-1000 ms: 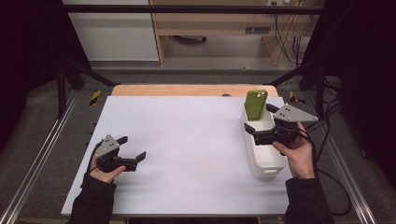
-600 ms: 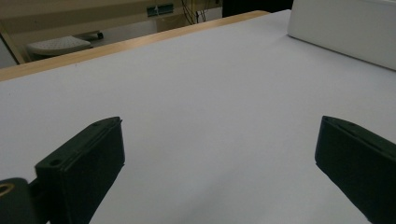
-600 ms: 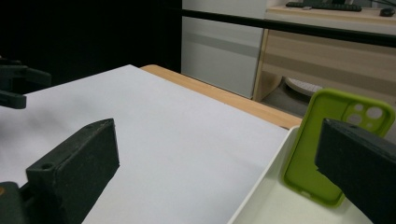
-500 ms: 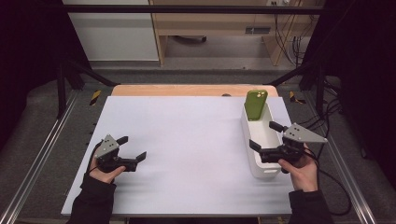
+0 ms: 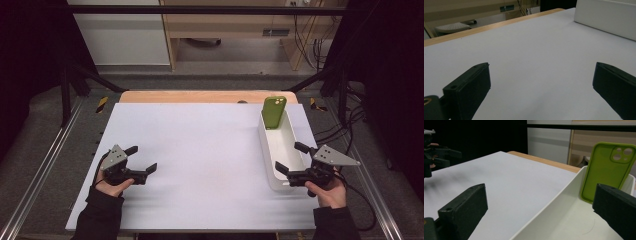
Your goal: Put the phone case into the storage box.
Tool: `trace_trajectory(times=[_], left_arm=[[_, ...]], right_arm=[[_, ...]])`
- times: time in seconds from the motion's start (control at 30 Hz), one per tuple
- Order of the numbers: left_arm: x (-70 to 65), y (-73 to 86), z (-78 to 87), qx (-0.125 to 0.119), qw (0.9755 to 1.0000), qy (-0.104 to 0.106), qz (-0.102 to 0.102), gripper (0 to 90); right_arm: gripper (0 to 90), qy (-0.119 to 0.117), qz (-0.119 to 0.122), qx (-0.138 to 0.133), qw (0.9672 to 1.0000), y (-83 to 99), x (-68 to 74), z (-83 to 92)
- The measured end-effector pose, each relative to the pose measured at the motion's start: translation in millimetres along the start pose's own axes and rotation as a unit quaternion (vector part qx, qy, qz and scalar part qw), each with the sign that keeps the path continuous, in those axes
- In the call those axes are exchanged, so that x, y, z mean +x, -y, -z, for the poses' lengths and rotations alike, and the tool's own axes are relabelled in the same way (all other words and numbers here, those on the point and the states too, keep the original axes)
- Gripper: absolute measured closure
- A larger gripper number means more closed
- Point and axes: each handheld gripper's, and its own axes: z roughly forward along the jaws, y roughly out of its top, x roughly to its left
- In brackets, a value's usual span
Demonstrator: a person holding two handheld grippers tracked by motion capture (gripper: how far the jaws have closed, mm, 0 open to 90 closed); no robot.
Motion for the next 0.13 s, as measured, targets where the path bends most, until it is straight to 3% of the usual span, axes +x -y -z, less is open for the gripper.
trace_trajectory(times=[0.13], left_arm=[[-0.3,-0.2,-0.1,0.0,1.0,0.0,-0.001,1.2]], right_arm=[[0.3,-0.002,0.011,0.007,0.9999,1.0,-0.7,1.5]])
